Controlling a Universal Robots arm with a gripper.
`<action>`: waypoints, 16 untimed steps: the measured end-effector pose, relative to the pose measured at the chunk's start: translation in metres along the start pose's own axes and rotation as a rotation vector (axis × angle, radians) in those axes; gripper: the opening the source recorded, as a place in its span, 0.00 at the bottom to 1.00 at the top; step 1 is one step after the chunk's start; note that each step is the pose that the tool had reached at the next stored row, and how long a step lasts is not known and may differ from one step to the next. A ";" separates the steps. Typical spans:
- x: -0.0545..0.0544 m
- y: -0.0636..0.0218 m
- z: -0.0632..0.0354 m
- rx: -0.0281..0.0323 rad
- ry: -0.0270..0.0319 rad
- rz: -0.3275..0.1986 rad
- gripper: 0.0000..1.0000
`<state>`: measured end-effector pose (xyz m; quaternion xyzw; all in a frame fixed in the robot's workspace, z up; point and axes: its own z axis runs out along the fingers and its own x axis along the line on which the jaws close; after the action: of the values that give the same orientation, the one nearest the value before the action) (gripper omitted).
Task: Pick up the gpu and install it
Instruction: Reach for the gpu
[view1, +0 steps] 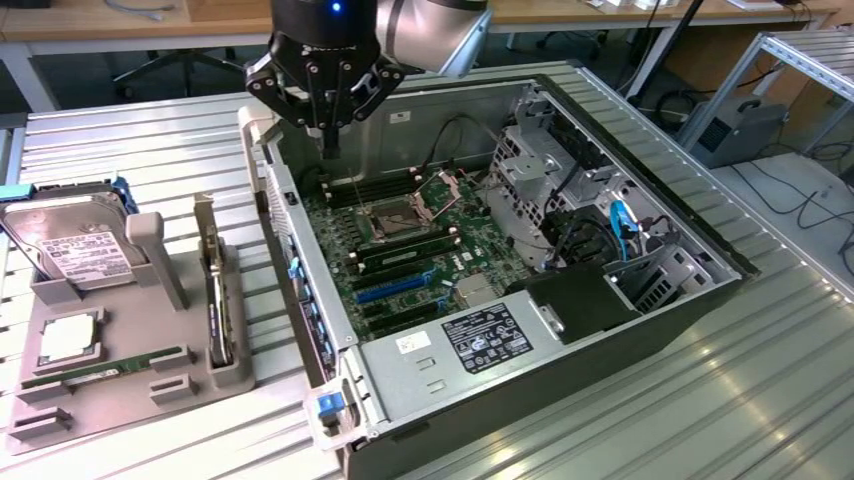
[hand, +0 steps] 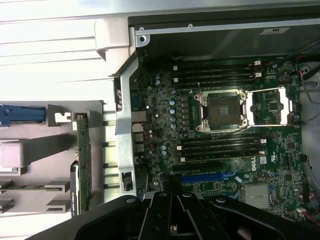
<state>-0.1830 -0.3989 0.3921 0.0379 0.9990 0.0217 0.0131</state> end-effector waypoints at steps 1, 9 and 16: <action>0.000 0.0000 0.0000 0.0000 0.0000 0.000 0.11; 0.004 -0.0003 0.0000 0.0000 0.0001 0.000 0.11; 0.008 -0.0006 0.0000 -0.0001 0.0000 0.000 0.11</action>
<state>-0.1906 -0.3989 0.3918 0.0378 0.9990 0.0217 0.0131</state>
